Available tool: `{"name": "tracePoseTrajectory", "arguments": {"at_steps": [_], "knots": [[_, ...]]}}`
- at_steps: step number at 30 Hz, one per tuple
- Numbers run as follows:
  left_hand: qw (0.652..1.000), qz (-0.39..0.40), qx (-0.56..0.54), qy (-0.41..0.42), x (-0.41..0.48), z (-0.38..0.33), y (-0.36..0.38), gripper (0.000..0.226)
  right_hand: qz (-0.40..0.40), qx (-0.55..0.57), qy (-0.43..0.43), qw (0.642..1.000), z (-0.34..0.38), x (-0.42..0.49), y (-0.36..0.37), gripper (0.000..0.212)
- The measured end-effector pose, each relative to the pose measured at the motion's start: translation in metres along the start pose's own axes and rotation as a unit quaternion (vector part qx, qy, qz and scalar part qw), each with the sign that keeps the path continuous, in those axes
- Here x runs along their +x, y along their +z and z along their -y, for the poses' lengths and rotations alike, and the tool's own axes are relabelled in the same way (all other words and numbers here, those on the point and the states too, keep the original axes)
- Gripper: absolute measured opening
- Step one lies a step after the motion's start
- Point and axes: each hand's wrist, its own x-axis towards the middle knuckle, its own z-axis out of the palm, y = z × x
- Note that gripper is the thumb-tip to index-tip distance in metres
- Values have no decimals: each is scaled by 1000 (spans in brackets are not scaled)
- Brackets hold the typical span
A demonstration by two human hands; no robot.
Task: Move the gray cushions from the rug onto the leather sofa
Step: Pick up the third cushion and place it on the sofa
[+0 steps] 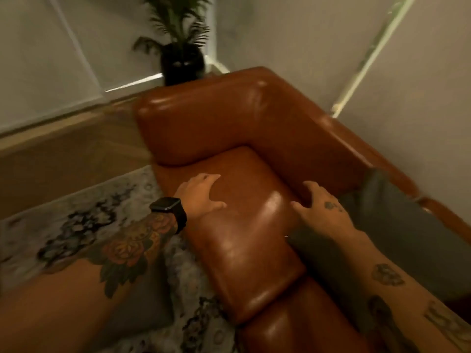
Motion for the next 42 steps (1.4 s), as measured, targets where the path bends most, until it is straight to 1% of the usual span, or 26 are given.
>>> {"name": "tracePoseTrajectory", "arguments": {"at_steps": [3,5,7,11,13,14,17,19,23,26,28,30,31,32,33,36,37,38,39,40,41,42], "knots": [[996,-1,-35,-86,-67,118,-19,85,60,10,-16,998,98,-19,70,70],[988,-7,-45,-147,-116,198,-27,82,132,9,-52,990,163,-31,122,69],[979,-3,-62,-195,-156,258,-25,78,197,10,-78,977,211,-41,165,69],[947,7,-133,-291,-224,345,-4,77,281,6,-96,955,273,-63,242,66],[931,12,-162,-326,-244,369,14,77,304,-5,-87,949,286,-69,270,64],[921,20,-181,-344,-254,388,30,76,321,-11,-87,943,291,-69,296,63],[896,40,-226,-379,-273,424,80,78,370,-30,-70,926,288,-63,360,68],[878,64,-252,-402,-281,449,126,79,398,-40,-44,916,275,-57,411,70],[850,72,-296,-429,-278,494,225,79,421,-43,2,906,239,-40,512,64],[829,63,-315,-458,-264,520,293,74,426,-53,24,903,203,-24,583,61],[828,49,-316,-461,-249,539,340,66,428,-58,42,901,177,-11,631,63],[818,26,-332,-469,-237,557,382,69,436,-53,71,896,154,-2,676,68],[806,12,-353,-475,-232,568,403,72,439,-43,89,893,144,2,697,70],[787,-7,-385,-482,-227,578,422,75,444,-28,107,889,135,5,716,71],[757,-29,-420,-500,-222,589,440,79,451,-8,121,884,127,8,735,69],[631,-93,-508,-579,-206,613,485,101,476,56,153,864,109,12,780,60],[607,-106,-526,-587,-203,619,495,104,482,78,166,857,106,11,788,59],[600,-110,-537,-583,-202,625,504,100,490,97,180,847,103,11,795,58],[603,-107,-545,-573,-202,628,511,92,499,119,195,836,101,12,799,54],[610,-100,-547,-565,-202,629,516,81,505,136,208,827,101,11,800,45],[617,-94,-547,-558,-203,628,519,70,503,156,219,822,100,10,800,32],[624,-90,-545,-553,-204,626,517,58,490,175,226,824,103,10,798,19]]}}
